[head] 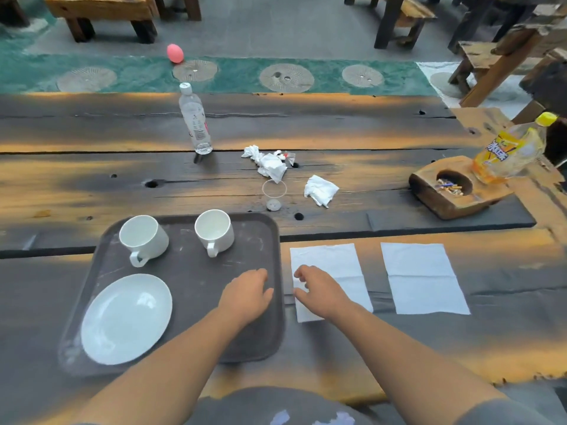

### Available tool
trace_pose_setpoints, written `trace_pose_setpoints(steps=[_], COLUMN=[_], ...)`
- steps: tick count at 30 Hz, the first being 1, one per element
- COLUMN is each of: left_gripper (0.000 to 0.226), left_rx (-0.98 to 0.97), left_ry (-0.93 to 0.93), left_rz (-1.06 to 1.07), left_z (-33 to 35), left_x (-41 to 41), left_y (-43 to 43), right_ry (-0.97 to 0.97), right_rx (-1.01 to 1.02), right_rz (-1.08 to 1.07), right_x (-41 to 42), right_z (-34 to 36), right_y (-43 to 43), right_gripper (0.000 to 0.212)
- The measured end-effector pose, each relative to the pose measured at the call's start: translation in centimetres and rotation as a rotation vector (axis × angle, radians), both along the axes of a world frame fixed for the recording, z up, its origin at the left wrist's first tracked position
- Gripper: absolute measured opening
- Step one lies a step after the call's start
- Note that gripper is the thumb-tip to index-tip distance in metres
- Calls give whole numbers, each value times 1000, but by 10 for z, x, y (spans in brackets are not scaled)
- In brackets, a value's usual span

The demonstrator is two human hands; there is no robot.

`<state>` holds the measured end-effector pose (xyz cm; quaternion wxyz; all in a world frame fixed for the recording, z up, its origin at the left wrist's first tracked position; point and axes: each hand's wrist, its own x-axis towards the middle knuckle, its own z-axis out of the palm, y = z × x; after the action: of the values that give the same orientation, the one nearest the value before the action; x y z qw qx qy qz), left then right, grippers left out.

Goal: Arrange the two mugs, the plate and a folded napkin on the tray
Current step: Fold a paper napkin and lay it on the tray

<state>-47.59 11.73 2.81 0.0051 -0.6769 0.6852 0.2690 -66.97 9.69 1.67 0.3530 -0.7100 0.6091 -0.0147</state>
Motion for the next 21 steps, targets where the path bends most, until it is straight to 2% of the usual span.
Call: trace_pose_setpoints(steps=[7, 11, 18, 21], left_gripper=[13, 34, 34, 32], left_rx=[44, 35, 36, 8], left_ry=[27, 37, 61, 79], left_rz=[-3, -11, -71, -108], left_z=[-4, -7, -23, -31], left_x=[-64, -80, -87, -87], left_y=[-13, -24, -37, -40], right_ry=[15, 49, 140, 187], right_rx=[28, 37, -30, -79], right_rz=[-28, 2, 115, 206], right_x=[-83, -112, -128, -128], right_z=[-8, -14, -25, -30], right_y=[-12, -23, -42, -47], right_gripper=[38, 39, 39, 31])
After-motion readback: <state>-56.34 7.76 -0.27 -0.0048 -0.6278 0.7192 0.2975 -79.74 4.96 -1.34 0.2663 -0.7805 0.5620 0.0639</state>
